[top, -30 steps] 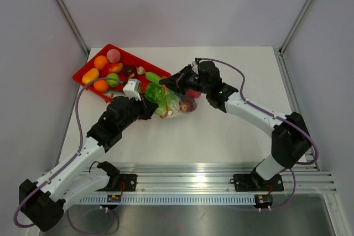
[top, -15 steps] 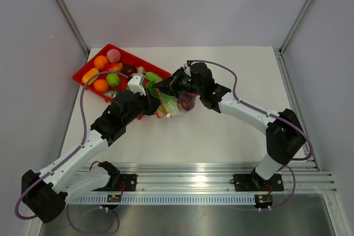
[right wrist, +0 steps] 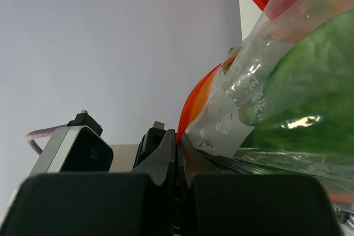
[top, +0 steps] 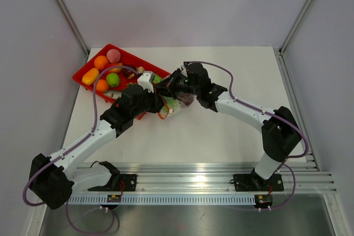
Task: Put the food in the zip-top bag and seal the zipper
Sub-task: Place the fake vegetable in the zipper food storage bag.
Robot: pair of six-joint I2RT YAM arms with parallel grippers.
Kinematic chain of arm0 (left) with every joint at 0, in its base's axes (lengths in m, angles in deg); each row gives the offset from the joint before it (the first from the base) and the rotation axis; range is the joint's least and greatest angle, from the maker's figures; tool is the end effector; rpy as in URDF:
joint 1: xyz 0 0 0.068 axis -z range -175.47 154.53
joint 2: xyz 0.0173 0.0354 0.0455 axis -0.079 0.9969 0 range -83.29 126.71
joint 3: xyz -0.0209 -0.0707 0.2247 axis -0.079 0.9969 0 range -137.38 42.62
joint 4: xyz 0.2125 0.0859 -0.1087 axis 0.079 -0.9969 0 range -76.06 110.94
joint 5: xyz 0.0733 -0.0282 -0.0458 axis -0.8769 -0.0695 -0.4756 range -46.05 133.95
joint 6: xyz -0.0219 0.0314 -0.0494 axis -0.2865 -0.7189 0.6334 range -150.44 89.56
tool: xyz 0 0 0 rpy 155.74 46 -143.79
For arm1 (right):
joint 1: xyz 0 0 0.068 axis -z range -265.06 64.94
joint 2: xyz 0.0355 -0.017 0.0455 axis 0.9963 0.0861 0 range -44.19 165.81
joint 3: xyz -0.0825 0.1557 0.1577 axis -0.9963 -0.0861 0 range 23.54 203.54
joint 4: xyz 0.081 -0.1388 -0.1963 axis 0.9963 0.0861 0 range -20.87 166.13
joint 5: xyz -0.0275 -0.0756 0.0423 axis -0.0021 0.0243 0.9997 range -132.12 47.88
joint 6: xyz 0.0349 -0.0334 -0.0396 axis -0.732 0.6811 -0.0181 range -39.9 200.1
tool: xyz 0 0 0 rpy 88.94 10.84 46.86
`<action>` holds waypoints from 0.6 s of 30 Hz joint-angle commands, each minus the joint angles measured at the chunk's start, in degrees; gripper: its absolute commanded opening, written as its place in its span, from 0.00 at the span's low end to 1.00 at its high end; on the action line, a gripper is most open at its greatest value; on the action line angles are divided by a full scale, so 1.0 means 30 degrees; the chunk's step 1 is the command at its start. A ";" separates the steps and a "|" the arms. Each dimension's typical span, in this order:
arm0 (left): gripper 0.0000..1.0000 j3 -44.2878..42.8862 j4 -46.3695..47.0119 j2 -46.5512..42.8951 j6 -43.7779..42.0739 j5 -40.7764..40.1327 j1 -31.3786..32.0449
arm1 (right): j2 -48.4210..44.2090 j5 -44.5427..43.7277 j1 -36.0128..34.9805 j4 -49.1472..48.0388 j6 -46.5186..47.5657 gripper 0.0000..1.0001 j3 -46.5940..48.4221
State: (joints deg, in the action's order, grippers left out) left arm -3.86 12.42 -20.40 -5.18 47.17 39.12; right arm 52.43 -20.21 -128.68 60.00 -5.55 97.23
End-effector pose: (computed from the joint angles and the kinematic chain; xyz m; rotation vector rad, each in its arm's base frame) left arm 0.2217 -0.1561 0.2544 0.2062 2.0698 -0.7126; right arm 0.2789 0.2903 0.2732 0.4886 2.2246 1.7822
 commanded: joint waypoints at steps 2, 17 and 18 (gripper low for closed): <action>0.00 -0.0063 0.1665 0.0774 0.0048 0.1999 0.0189 | -0.1208 0.1134 -0.0960 -0.2378 -0.0455 0.00 0.0254; 0.99 -0.1792 -0.4132 -0.2885 -0.1826 0.3672 0.0189 | -0.1561 0.0958 -0.0667 -0.3286 -0.1158 0.00 -0.1126; 0.99 -0.1850 -0.4715 -0.3468 -0.1856 0.3758 0.0189 | -0.1591 0.0987 -0.0638 -0.3402 -0.1129 0.00 -0.1126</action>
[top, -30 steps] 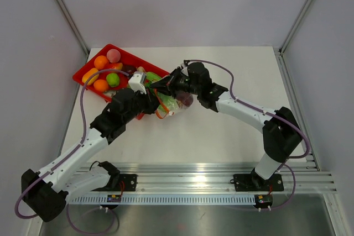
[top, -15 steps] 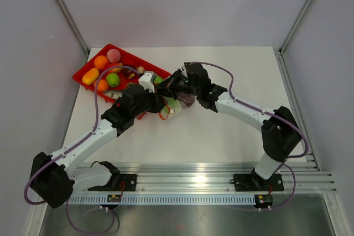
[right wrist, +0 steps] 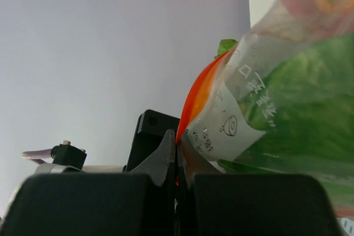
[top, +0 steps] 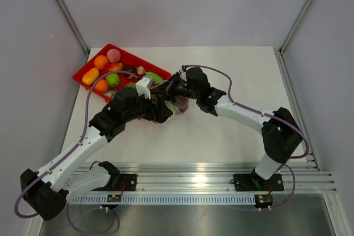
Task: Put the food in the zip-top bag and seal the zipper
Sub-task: Place the fake vegetable in the zipper food storage bag.
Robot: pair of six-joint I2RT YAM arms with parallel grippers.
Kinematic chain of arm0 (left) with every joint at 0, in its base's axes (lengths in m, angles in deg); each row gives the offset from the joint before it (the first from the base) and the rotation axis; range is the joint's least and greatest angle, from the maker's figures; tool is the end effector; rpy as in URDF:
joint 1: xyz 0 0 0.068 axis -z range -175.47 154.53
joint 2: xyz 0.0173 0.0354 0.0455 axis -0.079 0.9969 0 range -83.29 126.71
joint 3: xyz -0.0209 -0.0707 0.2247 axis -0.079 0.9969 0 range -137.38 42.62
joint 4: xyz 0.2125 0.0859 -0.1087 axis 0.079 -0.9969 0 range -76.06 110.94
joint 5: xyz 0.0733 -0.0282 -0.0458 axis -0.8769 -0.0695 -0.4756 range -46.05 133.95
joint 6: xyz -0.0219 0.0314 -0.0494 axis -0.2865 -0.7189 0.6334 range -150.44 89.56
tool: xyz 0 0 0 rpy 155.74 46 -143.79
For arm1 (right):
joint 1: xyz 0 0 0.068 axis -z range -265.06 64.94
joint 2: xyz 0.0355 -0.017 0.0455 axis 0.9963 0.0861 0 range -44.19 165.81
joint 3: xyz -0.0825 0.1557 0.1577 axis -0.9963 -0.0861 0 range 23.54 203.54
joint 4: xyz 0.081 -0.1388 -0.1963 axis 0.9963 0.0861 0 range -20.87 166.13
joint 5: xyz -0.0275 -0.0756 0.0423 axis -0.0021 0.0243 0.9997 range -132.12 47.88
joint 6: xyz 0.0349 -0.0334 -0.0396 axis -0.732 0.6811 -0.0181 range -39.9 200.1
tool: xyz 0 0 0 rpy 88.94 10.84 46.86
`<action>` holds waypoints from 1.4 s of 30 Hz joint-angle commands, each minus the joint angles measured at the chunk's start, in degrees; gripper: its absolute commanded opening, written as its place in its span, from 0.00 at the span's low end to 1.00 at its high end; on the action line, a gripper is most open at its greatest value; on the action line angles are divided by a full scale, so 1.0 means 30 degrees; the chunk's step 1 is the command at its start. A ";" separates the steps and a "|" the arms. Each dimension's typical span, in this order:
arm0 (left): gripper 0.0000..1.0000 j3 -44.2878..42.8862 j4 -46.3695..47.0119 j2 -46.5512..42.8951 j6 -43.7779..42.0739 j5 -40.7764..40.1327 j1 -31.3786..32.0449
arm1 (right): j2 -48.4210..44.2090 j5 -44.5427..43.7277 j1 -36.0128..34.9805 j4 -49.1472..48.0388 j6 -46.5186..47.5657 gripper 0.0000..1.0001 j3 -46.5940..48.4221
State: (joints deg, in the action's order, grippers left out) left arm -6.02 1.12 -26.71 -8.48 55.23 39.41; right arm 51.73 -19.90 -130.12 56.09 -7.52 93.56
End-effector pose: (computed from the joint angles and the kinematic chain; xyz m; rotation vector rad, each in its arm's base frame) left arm 0.1956 -0.1476 0.2729 0.3680 2.1149 -0.8018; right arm 0.2681 0.2941 0.2629 0.4901 2.2322 1.8271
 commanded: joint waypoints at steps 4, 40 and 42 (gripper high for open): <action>0.98 -0.1422 -0.2300 -0.2889 -0.1020 0.1363 0.0095 | -0.1300 0.0944 -0.0040 -0.2158 -0.0532 0.00 0.0215; 0.52 0.2092 -0.7196 -0.6496 0.8180 -1.0795 -0.0110 | -0.1621 0.1559 0.0049 -0.1338 -0.0151 0.00 0.1152; 0.51 0.2210 -0.6903 -0.6204 0.8034 -1.0765 -0.0286 | -0.1592 0.1647 0.0049 -0.1279 -0.0093 0.00 0.1182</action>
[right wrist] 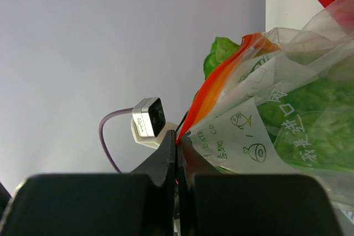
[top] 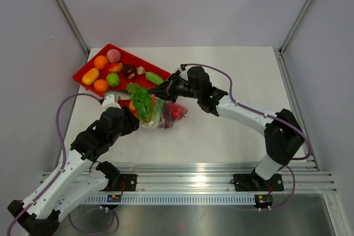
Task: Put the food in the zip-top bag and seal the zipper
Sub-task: Place the fake vegetable in the zipper food storage bag, then adjust the zipper food storage bag at the center of the board.
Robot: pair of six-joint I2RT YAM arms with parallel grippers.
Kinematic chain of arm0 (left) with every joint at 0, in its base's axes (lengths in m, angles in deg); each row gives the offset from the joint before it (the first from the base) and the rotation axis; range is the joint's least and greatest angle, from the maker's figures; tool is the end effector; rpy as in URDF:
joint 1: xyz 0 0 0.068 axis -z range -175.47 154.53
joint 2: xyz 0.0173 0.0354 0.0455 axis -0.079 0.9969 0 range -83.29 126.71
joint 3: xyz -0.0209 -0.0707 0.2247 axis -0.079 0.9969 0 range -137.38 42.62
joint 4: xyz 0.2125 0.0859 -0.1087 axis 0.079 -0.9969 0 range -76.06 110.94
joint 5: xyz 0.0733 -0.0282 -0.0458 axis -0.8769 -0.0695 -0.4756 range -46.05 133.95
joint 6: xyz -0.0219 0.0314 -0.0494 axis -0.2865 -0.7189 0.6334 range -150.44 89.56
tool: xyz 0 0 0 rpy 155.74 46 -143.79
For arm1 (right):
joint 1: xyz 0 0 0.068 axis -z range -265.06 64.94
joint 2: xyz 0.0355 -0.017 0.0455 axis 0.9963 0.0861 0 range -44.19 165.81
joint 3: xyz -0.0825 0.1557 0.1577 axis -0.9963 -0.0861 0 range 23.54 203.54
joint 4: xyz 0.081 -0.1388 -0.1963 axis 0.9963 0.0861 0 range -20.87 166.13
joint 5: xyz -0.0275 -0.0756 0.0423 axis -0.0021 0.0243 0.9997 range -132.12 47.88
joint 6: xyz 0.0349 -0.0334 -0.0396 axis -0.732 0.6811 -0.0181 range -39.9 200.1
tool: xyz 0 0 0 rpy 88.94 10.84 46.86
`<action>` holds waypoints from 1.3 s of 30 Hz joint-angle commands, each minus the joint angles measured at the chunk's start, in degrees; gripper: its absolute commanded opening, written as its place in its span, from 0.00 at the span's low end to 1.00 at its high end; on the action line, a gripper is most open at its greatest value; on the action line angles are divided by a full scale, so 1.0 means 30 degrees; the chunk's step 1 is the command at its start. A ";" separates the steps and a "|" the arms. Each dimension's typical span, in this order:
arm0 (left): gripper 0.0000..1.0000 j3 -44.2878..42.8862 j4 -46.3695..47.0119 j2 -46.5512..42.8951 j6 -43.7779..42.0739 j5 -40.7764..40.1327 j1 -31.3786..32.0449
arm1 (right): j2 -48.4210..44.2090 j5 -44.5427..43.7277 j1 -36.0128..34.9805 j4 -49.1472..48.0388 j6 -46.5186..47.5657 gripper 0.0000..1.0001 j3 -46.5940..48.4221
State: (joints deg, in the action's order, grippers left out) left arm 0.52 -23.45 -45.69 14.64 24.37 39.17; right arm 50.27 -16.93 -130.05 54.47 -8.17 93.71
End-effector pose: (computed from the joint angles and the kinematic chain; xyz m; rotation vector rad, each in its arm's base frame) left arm 0.1434 -0.0796 0.2538 -0.3836 2.2127 -0.3742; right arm 0.2640 0.2924 0.2769 0.4270 2.2059 1.9075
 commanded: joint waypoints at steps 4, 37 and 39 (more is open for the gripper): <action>0.39 0.0529 0.1844 0.0473 0.0208 -0.0185 -0.0528 | -0.1104 0.0861 0.0027 -0.0477 0.0184 0.00 0.1393; 0.00 -0.5879 0.1674 0.4980 -0.3951 0.5348 -0.2111 | -0.4091 -0.6808 0.1023 1.5745 1.2073 0.00 0.5079; 0.00 -0.7518 0.1435 0.5684 -0.4128 0.6463 -0.2111 | -0.4180 -0.8218 0.1023 1.7945 1.3803 0.00 0.7036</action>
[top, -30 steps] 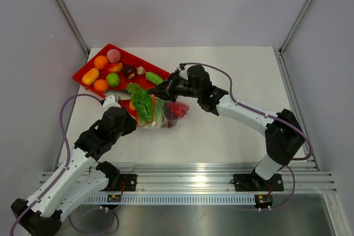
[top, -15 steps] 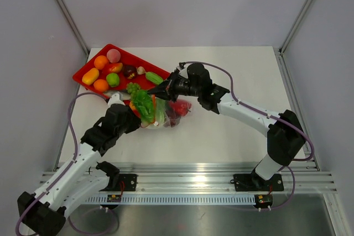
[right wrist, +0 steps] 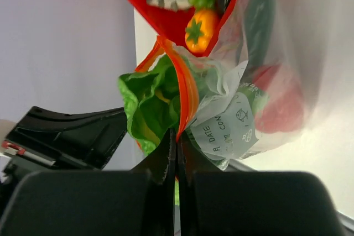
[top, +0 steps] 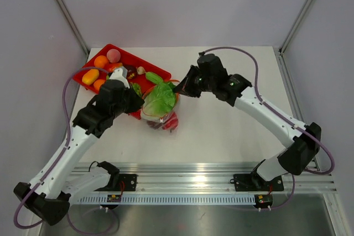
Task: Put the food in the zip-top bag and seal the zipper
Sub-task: Adjust the zipper food storage bag at the center of the board.
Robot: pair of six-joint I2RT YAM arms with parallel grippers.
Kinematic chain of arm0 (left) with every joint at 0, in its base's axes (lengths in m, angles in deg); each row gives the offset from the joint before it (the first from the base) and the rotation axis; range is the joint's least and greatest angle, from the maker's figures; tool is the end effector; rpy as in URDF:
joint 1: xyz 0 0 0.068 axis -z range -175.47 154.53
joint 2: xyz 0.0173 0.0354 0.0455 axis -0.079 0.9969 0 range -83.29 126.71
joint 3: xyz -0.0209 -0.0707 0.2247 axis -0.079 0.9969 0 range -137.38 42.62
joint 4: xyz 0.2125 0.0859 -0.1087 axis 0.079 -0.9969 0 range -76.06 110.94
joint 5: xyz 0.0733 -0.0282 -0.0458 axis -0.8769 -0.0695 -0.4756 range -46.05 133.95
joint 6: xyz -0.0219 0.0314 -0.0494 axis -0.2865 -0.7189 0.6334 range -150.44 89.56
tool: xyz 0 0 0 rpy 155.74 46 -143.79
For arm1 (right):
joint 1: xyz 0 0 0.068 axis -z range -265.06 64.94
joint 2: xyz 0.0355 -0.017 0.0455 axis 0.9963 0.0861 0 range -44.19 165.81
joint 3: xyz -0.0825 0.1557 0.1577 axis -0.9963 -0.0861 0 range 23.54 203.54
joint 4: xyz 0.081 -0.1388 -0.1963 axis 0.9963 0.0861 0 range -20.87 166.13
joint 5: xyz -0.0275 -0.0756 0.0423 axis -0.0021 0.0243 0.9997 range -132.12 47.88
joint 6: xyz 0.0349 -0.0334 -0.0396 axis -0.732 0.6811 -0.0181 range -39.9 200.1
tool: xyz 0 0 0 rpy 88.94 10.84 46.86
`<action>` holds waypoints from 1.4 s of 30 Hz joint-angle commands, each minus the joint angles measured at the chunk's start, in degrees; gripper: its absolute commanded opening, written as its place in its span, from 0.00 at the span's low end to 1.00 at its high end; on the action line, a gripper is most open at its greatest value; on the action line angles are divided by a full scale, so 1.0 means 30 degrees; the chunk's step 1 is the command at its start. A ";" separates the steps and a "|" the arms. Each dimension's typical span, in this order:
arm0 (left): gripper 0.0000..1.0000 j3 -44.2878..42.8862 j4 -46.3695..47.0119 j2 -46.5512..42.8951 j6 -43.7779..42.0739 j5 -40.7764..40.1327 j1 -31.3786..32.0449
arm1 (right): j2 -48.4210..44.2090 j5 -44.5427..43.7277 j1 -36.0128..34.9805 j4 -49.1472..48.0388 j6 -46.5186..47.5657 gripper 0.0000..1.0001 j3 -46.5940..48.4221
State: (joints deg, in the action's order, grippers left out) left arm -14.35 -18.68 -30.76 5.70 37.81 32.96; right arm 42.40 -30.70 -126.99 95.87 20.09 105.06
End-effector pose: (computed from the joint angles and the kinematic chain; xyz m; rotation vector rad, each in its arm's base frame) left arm 0.1897 -0.0968 0.3014 -0.2117 2.2187 -0.5161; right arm 0.2542 0.2409 0.3147 0.2435 2.3743 1.1802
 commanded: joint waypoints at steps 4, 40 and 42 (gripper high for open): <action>0.00 -0.2780 0.1012 0.2843 -0.1090 0.3800 0.0017 | -0.1470 -0.4887 0.0003 0.6433 0.6201 0.00 0.4440; 0.00 -0.4507 0.2453 0.6308 -0.1237 0.6702 0.0632 | -0.1615 -1.0338 -0.0964 1.0422 0.7200 0.44 0.4177; 0.00 -0.4477 0.2599 0.6307 -0.1237 0.6876 0.0632 | -0.1733 -1.0515 -0.0964 1.0160 0.7258 0.45 0.4030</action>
State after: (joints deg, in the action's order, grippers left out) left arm -27.75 -15.16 -11.55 1.48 55.91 34.86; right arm 40.78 -58.24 -129.64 127.69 42.91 117.06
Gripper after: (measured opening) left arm 0.004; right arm 0.439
